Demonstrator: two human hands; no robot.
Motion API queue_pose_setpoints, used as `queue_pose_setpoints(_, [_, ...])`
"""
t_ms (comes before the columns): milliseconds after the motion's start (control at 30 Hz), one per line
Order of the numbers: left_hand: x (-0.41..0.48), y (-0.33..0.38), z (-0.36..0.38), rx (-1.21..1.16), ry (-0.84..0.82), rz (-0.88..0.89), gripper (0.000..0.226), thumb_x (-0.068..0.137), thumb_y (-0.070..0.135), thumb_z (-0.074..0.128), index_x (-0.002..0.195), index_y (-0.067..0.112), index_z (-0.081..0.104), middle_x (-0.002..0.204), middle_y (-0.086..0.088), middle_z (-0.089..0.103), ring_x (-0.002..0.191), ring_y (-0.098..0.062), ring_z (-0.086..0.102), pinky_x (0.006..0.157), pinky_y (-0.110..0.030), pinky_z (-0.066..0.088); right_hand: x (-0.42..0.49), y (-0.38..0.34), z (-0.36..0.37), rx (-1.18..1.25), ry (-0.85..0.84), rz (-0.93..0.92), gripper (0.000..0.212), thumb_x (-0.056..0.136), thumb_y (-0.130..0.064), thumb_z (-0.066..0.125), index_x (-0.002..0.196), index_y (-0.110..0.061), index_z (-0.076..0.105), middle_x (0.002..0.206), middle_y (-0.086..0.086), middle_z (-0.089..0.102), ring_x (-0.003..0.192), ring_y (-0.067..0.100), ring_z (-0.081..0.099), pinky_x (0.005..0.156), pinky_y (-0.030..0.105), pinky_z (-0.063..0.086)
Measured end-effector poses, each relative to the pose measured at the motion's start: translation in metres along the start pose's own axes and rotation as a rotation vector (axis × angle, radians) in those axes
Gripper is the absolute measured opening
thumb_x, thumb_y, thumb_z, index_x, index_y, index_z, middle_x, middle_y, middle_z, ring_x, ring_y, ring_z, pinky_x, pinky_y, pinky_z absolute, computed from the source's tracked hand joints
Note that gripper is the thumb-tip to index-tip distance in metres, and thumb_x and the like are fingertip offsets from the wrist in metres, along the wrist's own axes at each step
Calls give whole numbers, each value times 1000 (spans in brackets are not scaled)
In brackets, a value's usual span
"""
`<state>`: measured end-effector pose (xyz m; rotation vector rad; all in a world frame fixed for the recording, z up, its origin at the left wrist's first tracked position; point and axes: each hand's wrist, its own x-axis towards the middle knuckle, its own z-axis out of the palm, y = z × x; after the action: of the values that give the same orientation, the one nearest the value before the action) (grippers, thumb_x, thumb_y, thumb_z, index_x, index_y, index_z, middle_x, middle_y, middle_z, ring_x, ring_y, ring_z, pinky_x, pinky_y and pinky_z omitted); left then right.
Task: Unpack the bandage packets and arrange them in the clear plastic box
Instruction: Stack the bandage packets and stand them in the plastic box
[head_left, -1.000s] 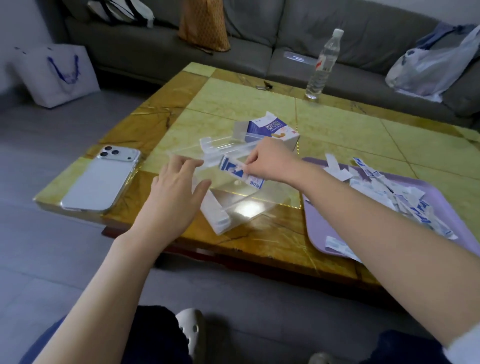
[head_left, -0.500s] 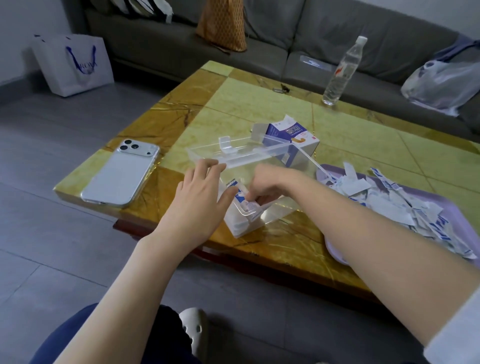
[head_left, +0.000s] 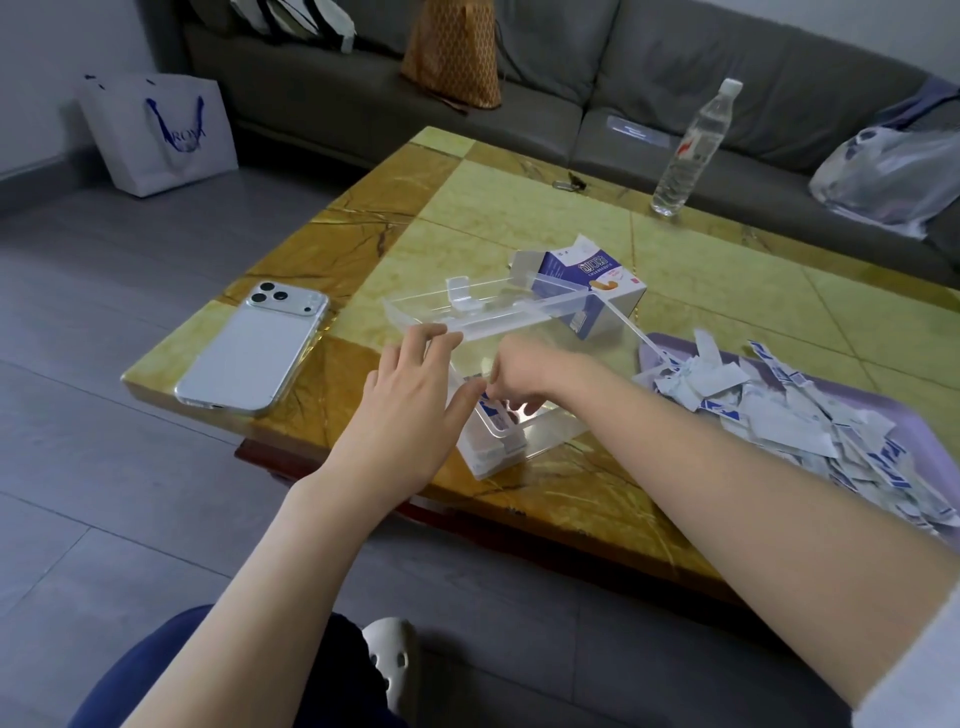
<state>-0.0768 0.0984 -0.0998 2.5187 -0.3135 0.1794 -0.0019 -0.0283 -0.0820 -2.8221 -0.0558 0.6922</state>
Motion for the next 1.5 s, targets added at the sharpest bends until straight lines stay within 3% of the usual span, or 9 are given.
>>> queue_pose_setpoints(267, [0, 1, 0, 0, -10, -10, 52, 97, 42, 35, 144, 20, 27, 145, 5, 23, 132, -16, 25, 103, -32, 27, 0, 6, -2, 43, -41, -49, 26, 93, -3, 48, 115, 8, 58, 106, 24, 66, 94, 33, 67, 85, 41, 55])
queue_pose_setpoints(367, [1, 2, -1, 19, -11, -30, 51, 97, 42, 34, 144, 21, 26, 147, 6, 23, 132, -17, 25, 104, -33, 27, -7, 8, -5, 17, 0, -88, 30, 95, -11, 49, 118, 8, 53, 103, 18, 65, 88, 29, 64, 65, 28, 48])
queue_pose_setpoints(433, [1, 5, -1, 47, -2, -57, 50, 98, 41, 33, 144, 22, 26, 148, 7, 23, 134, -18, 24, 105, -33, 25, -13, 12, -8, 18, 88, -128, 40, 96, -19, 48, 128, 2, 40, 103, 11, 61, 86, 20, 55, 58, 22, 40])
queue_pose_setpoints(567, [0, 16, -1, 102, 107, -83, 42, 98, 33, 36, 139, 24, 33, 142, 5, 36, 130, -17, 28, 103, -31, 20, -31, 30, -19, 111, 387, -251, 33, 98, -21, 42, 130, -13, 39, 116, 8, 60, 105, 24, 56, 89, 41, 47])
queue_pose_setpoints(667, [1, 28, 0, 73, 230, -12, 35, 96, 19, 42, 131, 21, 46, 131, 3, 49, 122, -17, 37, 97, -27, 21, -49, 50, -21, 125, 662, -367, 28, 97, -15, 43, 124, -10, 45, 120, 7, 51, 112, 20, 46, 95, 31, 40])
queue_pose_setpoints(900, [7, 74, 25, -49, 267, 312, 30, 88, 13, 41, 112, 13, 60, 107, -1, 61, 101, -19, 51, 87, -27, 35, -77, 132, -5, 58, 936, -354, 18, 94, -9, 46, 110, -3, 53, 106, 10, 53, 98, 22, 47, 82, 18, 32])
queue_pose_setpoints(1133, [8, 128, 83, 46, 16, 574, 24, 84, 22, 47, 100, 16, 63, 93, 1, 61, 84, -23, 57, 73, -29, 39, -98, 217, 4, 87, 739, -79, 19, 97, -26, 46, 89, -14, 58, 91, -3, 57, 87, 14, 50, 73, 30, 42])
queue_pose_setpoints(1300, [6, 152, 118, 103, -270, 622, 37, 96, 36, 44, 131, 24, 49, 130, 3, 50, 118, -19, 44, 95, -30, 31, -114, 250, 16, 77, 466, 35, 28, 96, -35, 46, 80, -16, 60, 84, -2, 58, 81, 16, 51, 65, 28, 38])
queue_pose_setpoints(1500, [11, 163, 145, 223, -380, 612, 40, 96, 43, 39, 133, 29, 47, 133, 2, 46, 120, -18, 39, 95, -29, 28, -144, 257, 16, 110, 232, 24, 42, 88, -52, 52, 121, -27, 51, 113, -9, 45, 111, 6, 39, 84, 21, 32])
